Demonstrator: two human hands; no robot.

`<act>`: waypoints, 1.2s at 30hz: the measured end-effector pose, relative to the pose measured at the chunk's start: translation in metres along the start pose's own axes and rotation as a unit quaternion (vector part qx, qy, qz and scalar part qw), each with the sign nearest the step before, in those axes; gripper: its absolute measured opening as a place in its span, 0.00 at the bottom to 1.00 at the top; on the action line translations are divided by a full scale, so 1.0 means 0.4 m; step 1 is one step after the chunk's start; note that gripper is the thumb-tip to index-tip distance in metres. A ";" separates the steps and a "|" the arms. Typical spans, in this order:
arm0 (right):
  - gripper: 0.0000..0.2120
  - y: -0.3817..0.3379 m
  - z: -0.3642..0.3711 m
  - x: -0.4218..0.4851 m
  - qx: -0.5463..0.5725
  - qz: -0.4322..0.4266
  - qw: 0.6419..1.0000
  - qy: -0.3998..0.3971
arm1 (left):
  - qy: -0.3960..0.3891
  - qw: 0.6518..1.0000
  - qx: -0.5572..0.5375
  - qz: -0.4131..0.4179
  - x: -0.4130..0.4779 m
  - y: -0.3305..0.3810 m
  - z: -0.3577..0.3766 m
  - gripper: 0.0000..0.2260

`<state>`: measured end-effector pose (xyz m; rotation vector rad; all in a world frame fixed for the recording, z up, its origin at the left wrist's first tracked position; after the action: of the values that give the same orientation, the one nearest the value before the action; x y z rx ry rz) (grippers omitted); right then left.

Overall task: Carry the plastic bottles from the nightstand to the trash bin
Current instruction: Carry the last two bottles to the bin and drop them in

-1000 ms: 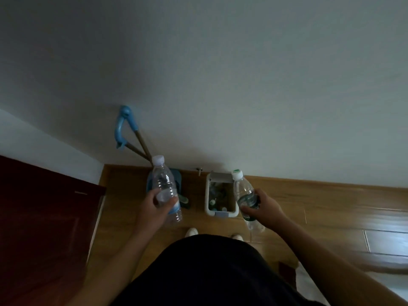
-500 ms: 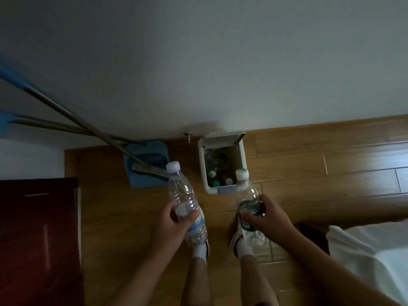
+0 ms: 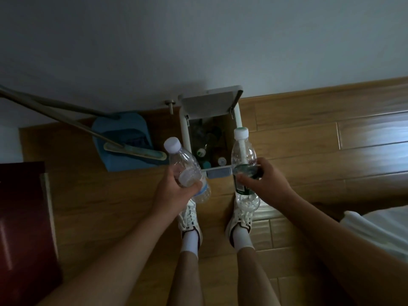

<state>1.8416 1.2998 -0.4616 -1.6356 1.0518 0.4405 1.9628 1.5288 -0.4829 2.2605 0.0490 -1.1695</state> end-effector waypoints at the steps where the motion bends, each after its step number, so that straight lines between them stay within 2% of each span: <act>1: 0.18 -0.001 -0.008 0.001 -0.001 -0.001 1.000 -0.001 | 0.011 1.000 0.000 0.015 -0.001 0.017 -0.005 0.28; 4: 0.19 -0.020 -0.034 0.000 -0.009 -0.007 1.000 0.000 | 0.058 0.997 -0.005 0.055 -0.002 0.067 -0.031 0.28; 7: 0.18 -0.044 -0.055 0.001 -0.018 -0.016 1.000 -0.006 | 0.081 0.995 -0.024 0.060 0.027 0.109 -0.035 0.28; 14: 0.22 -0.040 -0.076 0.056 -0.011 -0.032 0.999 -0.004 | 0.112 0.987 -0.075 0.083 0.148 0.186 0.068 0.24; 19: 0.22 -0.006 -0.068 0.103 -0.012 -0.036 0.999 -0.009 | 0.075 0.992 -0.081 0.064 0.219 0.142 0.199 0.28; 23: 0.24 0.018 -0.054 0.112 -0.021 -0.030 0.999 -0.008 | 0.043 0.997 -0.054 0.028 0.214 0.096 0.225 0.31; 25: 0.23 0.016 -0.047 0.109 -0.020 -0.029 0.999 -0.008 | 0.049 0.998 -0.021 0.043 0.203 0.093 0.200 0.26; 29: 0.22 -0.011 -0.032 0.097 -0.010 -0.033 0.999 -0.018 | 0.062 0.996 0.013 0.059 0.167 0.100 0.114 0.07; 33: 0.23 -0.061 -0.014 0.084 -0.012 -0.045 0.999 -0.027 | 0.045 0.998 0.042 0.032 0.112 0.042 0.037 0.09; 36: 0.23 -0.103 -0.006 0.078 -0.027 -0.062 0.998 -0.017 | 0.019 0.993 0.118 0.011 0.081 -0.033 -0.007 0.08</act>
<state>1.8912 1.2854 -0.4598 -1.7255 0.9141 0.4166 1.9808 1.5339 -0.5127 2.4830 -0.1038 -1.1731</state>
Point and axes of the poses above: each hand's wrist, its own x-axis towards the middle knuckle, its own z-axis out of the palm, y = z × x, the point moved 9 cm from there along x, towards the middle knuckle, and after that the axes turned 6 degrees about x, right-handed, at the moved point
